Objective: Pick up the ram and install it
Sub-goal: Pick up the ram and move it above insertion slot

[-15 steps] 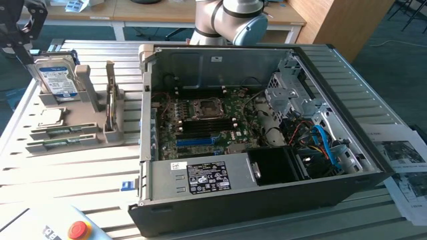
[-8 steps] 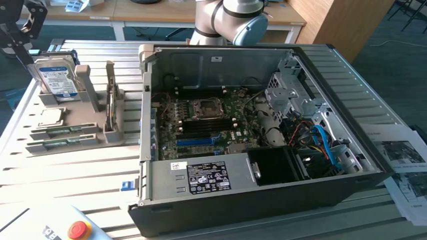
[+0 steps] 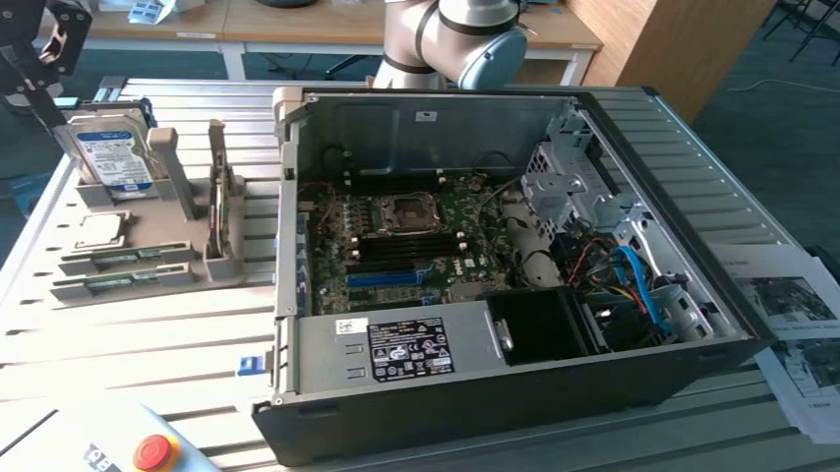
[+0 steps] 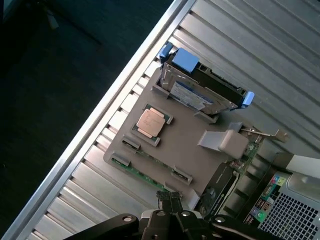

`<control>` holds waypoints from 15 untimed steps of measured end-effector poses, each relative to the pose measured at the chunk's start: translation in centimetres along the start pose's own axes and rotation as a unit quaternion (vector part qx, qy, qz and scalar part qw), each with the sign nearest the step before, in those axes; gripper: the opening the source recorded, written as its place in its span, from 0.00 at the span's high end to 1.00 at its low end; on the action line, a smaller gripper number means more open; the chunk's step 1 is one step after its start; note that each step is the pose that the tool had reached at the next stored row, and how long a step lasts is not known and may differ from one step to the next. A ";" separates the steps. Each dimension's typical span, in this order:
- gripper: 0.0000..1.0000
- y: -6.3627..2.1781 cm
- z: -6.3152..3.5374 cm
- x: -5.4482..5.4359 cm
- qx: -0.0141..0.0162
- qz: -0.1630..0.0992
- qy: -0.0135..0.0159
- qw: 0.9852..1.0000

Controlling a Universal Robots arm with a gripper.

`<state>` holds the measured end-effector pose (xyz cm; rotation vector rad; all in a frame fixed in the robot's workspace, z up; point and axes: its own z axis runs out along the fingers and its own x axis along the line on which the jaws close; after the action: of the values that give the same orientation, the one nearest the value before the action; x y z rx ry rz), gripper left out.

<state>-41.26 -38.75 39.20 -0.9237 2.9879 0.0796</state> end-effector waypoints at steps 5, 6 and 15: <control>0.90 0.00 0.00 0.0 -0.001 -0.035 0.002 0.999; 0.90 0.00 0.00 0.0 -0.001 -0.042 0.002 0.999; 0.90 0.00 0.00 0.0 -0.003 -0.102 0.005 0.995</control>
<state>-41.26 -38.75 39.20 -1.2260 2.8829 0.0814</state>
